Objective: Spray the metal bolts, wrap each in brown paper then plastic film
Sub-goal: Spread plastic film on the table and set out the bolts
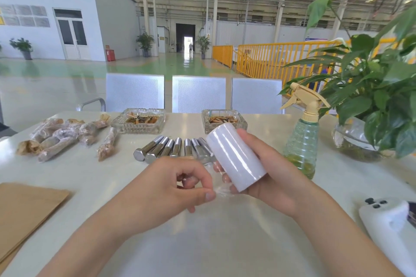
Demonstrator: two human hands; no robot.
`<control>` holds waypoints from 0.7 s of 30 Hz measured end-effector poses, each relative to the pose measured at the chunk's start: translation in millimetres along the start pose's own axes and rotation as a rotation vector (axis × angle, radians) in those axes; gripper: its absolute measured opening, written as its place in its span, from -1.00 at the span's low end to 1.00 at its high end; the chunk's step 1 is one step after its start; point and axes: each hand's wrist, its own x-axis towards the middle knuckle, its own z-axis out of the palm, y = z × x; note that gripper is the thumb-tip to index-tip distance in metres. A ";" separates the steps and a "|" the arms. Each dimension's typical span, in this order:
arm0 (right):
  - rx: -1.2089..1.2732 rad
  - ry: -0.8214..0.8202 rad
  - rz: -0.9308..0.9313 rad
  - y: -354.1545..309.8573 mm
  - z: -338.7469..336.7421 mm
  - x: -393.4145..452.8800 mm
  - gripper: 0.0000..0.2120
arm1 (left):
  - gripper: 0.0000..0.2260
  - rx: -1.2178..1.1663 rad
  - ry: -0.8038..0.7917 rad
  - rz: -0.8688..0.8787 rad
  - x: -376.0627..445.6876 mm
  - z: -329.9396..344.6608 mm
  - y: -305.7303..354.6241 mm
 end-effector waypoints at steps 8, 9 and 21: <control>0.080 0.006 0.063 -1.3 -9.9 3.4 -0.49 | -0.66 -0.170 0.155 -0.138 4.6 -1.9 -6.0; 0.077 0.017 0.057 -1.6 -10.3 2.9 -0.54 | -0.70 -0.183 0.181 -0.147 5.6 0.2 -7.0; 0.195 0.198 -0.121 -4.6 -9.9 3.2 -0.70 | -0.71 -0.218 0.267 -0.184 10.4 15.1 -16.1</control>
